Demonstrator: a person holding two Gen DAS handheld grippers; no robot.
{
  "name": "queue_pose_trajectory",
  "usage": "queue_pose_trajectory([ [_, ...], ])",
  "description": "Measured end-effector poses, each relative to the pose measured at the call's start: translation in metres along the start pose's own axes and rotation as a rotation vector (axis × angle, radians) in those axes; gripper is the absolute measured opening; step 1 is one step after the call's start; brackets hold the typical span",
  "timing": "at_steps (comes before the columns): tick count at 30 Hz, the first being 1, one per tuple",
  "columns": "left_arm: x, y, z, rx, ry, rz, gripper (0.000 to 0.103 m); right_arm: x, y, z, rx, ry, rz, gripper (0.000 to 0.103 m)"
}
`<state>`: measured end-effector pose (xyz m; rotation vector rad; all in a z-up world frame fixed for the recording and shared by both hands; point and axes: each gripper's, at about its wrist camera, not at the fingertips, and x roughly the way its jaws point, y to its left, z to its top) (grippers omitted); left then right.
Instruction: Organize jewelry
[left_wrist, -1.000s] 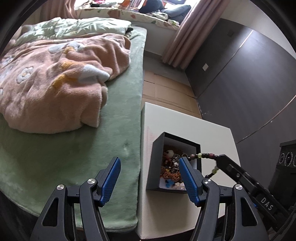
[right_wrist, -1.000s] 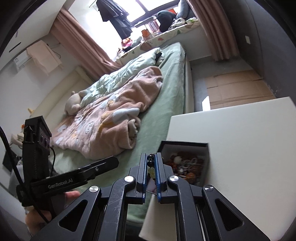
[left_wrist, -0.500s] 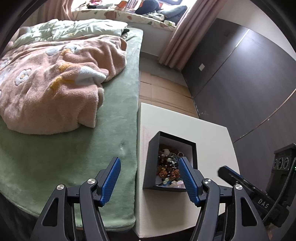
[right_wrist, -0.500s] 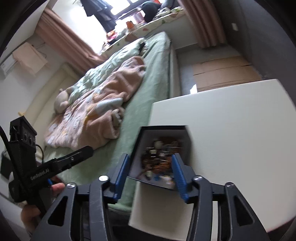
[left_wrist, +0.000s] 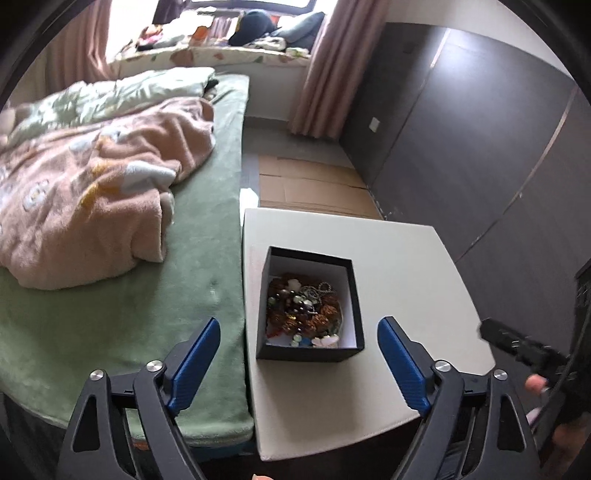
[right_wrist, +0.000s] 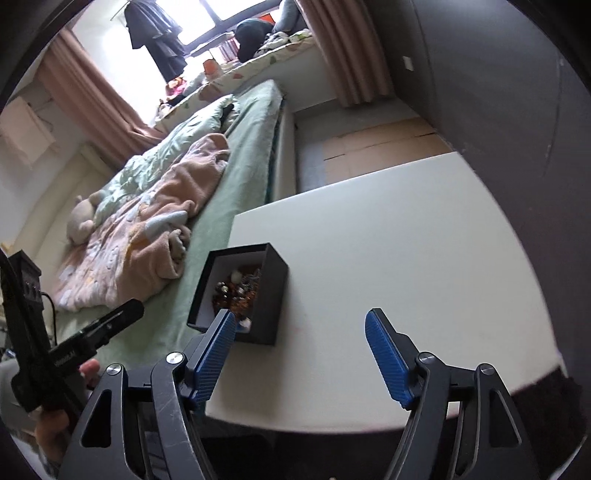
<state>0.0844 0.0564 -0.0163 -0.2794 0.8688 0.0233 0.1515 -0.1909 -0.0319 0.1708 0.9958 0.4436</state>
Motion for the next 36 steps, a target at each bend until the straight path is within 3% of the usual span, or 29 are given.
queue_pose_trajectory([
  [1, -0.002, -0.004, -0.001, 0.015, -0.011, 0.006, 0.096, -0.009, 0.0, -0.002, -0.011, -0.017, 0.008, 0.096],
  [2, -0.005, -0.008, -0.003, 0.028, -0.023, 0.006, 0.101, -0.015, -0.001, -0.005, -0.014, -0.033, 0.016, 0.103],
  [11, -0.031, -0.044, -0.019, 0.108, -0.076, -0.018, 0.103, -0.057, -0.014, -0.023, -0.026, -0.103, -0.019, 0.103],
  [22, -0.059, -0.064, -0.041, 0.193, -0.08, -0.058, 0.103, -0.089, -0.019, -0.045, -0.074, -0.147, -0.05, 0.103],
  [28, -0.065, -0.069, -0.055, 0.214, -0.164, -0.022, 0.103, -0.084, -0.015, -0.057, -0.107, -0.151, -0.064, 0.103],
  [33, -0.062, -0.065, -0.057, 0.202, -0.16, -0.031, 0.103, -0.087, -0.016, -0.061, -0.096, -0.171, -0.088, 0.103],
  [36, -0.053, -0.064, -0.057, 0.194, -0.113, -0.046, 0.103, -0.086, -0.018, -0.062, -0.085, -0.175, -0.096, 0.103],
])
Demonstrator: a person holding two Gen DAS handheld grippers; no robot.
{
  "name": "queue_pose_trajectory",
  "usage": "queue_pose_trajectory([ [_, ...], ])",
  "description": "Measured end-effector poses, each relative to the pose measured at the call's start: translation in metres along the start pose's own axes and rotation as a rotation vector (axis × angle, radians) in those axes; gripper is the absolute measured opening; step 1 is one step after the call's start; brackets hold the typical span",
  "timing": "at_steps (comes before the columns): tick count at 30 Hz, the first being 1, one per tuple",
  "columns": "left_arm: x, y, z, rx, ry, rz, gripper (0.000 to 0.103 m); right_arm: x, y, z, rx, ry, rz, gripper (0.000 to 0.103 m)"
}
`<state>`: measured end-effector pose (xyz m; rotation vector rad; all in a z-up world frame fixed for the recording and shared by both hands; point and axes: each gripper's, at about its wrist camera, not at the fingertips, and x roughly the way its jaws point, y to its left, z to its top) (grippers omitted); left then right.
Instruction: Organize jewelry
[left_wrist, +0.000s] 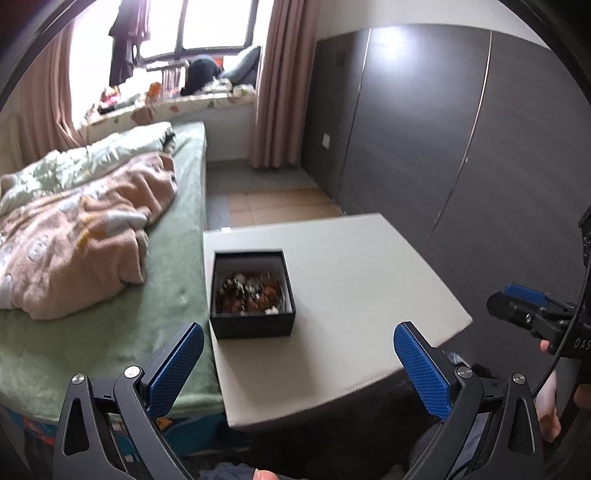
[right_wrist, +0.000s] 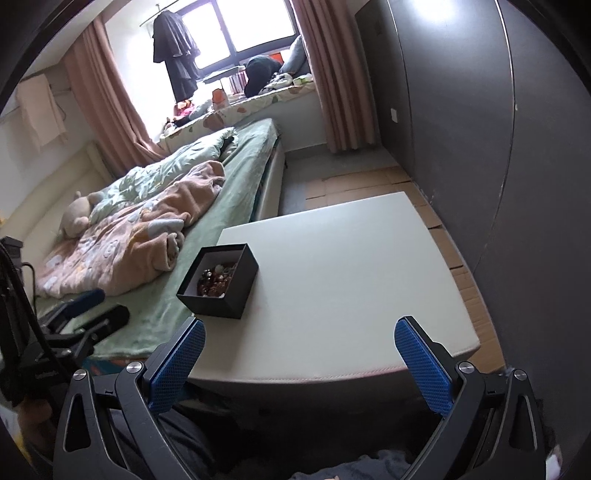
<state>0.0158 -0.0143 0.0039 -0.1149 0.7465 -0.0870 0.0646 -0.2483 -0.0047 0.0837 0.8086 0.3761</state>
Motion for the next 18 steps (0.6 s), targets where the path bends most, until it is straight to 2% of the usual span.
queue_pose_trajectory([
  [7, -0.008, 0.001, -0.003, -0.016, -0.039, 0.021, 0.103, -0.006, 0.012, -0.002, -0.057, -0.028, -0.056, 0.103],
  [12, -0.013, -0.001, -0.004, -0.006, -0.065, 0.033, 0.103, -0.009, 0.007, -0.001, -0.039, -0.037, -0.053, 0.103],
  [18, -0.013, 0.002, -0.004, -0.015, -0.06, 0.03, 0.103, -0.01, -0.001, 0.0, -0.02, -0.031, -0.049, 0.103],
])
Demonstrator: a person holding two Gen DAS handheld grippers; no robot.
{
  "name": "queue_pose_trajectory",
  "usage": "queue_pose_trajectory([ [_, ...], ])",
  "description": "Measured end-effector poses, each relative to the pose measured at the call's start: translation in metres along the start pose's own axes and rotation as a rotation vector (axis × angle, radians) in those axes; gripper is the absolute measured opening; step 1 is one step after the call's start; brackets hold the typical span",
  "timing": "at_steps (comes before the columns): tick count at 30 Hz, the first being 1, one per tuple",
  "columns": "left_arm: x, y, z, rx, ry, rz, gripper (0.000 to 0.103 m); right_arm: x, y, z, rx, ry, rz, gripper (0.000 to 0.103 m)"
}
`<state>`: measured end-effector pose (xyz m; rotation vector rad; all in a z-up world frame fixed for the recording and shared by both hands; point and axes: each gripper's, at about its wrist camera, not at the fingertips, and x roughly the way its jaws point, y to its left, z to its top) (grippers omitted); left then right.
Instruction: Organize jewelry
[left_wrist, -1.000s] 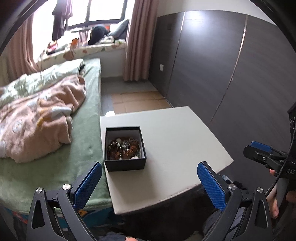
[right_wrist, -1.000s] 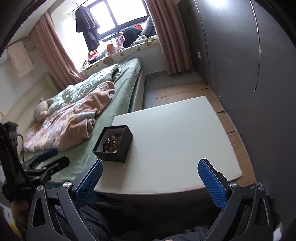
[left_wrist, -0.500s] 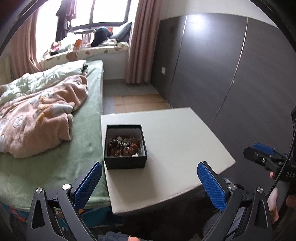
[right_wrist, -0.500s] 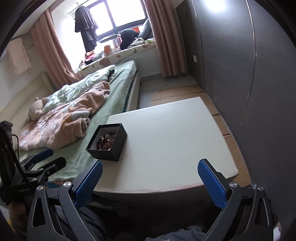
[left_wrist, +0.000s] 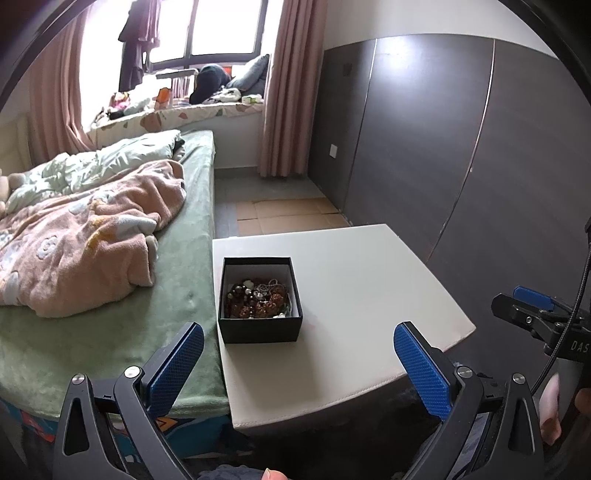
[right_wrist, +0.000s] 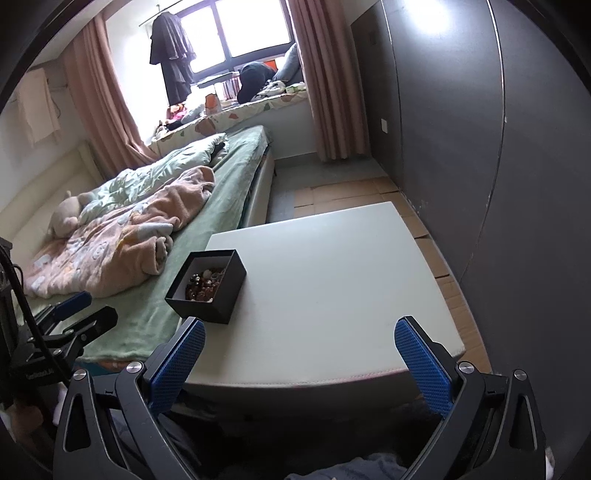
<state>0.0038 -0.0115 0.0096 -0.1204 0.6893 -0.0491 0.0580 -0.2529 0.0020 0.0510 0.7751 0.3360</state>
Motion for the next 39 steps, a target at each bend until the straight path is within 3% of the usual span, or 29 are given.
queue_pose_trajectory([
  [39, -0.013, 0.007, -0.001, -0.019, -0.059, 0.012, 0.103, -0.001, -0.006, 0.0, 0.016, 0.007, -0.013, 0.103],
])
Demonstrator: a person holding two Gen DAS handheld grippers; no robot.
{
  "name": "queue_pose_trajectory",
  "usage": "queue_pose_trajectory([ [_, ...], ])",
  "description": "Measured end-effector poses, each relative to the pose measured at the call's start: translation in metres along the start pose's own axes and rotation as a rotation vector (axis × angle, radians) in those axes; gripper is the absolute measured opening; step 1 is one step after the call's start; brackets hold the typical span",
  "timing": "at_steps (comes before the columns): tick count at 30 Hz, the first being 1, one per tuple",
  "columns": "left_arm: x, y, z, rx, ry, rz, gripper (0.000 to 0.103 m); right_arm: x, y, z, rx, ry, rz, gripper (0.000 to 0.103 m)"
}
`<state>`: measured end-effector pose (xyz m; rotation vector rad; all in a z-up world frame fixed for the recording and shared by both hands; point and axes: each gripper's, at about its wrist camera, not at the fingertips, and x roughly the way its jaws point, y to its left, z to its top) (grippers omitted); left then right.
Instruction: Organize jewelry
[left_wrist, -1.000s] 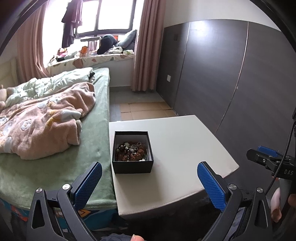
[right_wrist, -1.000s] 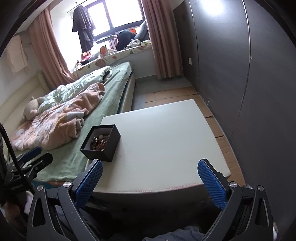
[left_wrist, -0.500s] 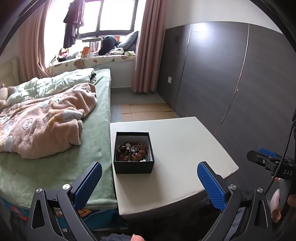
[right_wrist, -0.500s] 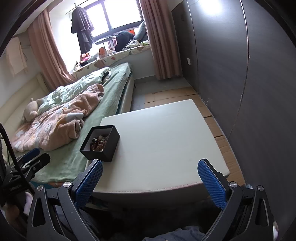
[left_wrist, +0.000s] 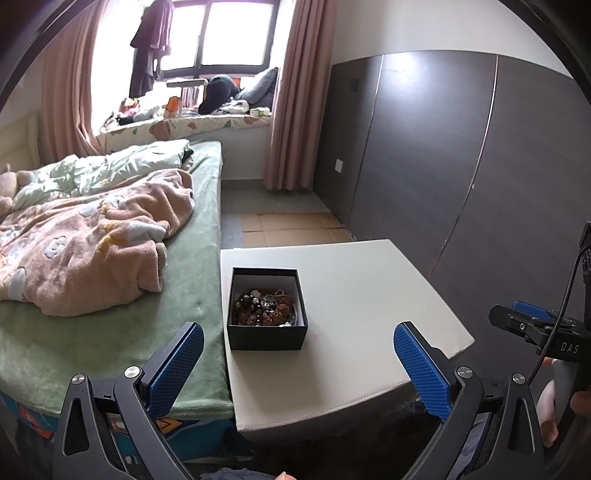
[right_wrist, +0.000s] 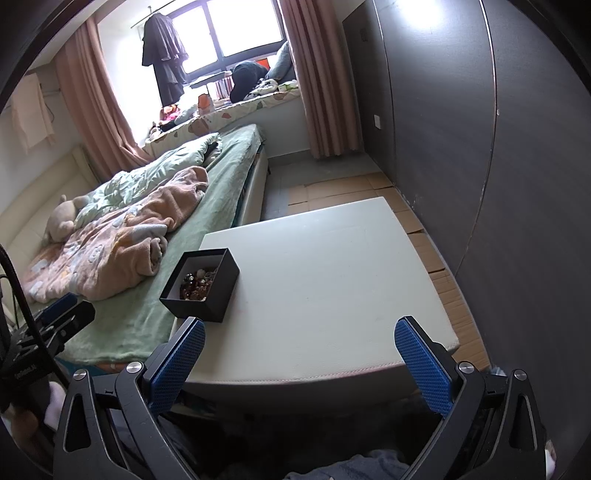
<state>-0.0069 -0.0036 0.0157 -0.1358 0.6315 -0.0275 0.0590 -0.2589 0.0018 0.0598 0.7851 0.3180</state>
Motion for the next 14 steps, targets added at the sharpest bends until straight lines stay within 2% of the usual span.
queue_pose_trajectory([
  [14, -0.0043, -0.0018, -0.0006, 0.009, -0.028, 0.017, 0.103, -0.0003, -0.0015, -0.0022, 0.015, 0.002, 0.0, 0.103],
])
